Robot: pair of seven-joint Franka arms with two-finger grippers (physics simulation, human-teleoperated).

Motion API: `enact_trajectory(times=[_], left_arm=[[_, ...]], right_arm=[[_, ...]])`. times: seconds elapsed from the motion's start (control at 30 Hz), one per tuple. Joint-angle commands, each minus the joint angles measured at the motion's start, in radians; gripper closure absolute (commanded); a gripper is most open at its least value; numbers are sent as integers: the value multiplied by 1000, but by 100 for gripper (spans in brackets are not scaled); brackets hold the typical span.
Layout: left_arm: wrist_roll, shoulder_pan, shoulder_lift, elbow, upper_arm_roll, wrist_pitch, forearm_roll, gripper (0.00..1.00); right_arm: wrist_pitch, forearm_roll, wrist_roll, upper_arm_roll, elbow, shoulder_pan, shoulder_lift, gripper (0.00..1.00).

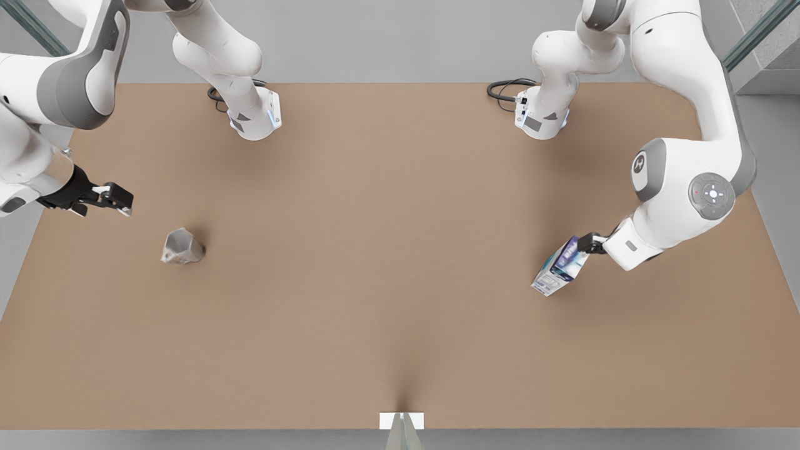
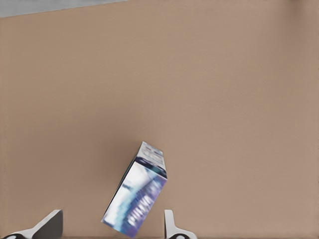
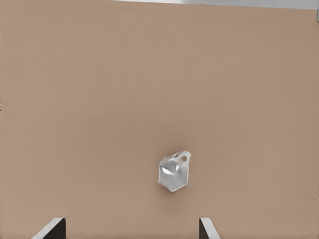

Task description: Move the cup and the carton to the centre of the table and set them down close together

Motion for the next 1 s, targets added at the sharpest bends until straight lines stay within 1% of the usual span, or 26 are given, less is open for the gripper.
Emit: enact_trajectory(times=[0.0,0.07,0.17,0.2,0.23,0.27,0.33,0.4,0.43,0.5,0.53,0.7,0.87,0.97], left_arm=[[0,-1,-1,0,0,0,1,0],[0,-1,-1,0,0,0,1,0],[0,-1,1,0,0,0,-1,0],[0,-1,1,0,0,0,-1,0],[-2,-2,4,0,0,0,-1,0],[-2,-4,5,0,0,0,-1,0],[0,-4,7,-3,0,-5,-1,0],[-2,-7,8,-3,0,-5,-1,0],[-2,-8,10,-5,0,-5,-1,0],[0,-8,16,-5,-2,-5,-1,0],[-2,-8,18,-5,-2,-5,-1,0],[0,-7,30,-5,-2,-5,-1,0],[-2,-7,36,-5,-2,-5,-2,0],[-2,-5,38,-5,-2,-5,-2,0]], right_arm=[[-1,0,1,0,1,-2,0,0],[-1,-1,-3,2,0,5,9,0],[-91,-6,3,18,-12,79,27,0],[-58,-9,7,22,-78,90,32,0],[42,-4,29,22,-211,88,25,0],[120,-7,122,22,-317,88,9,0],[303,-17,133,18,-482,73,-15,0],[337,-17,205,14,-509,62,-14,0],[419,-17,204,11,-578,54,-15,0],[512,-17,202,-8,-646,34,-12,0],[512,-17,205,-8,-655,34,-12,0],[702,-17,184,-8,-747,-36,5,0],[736,-4,188,-6,-761,-33,24,0],[780,-7,184,-6,-761,-28,66,0]])
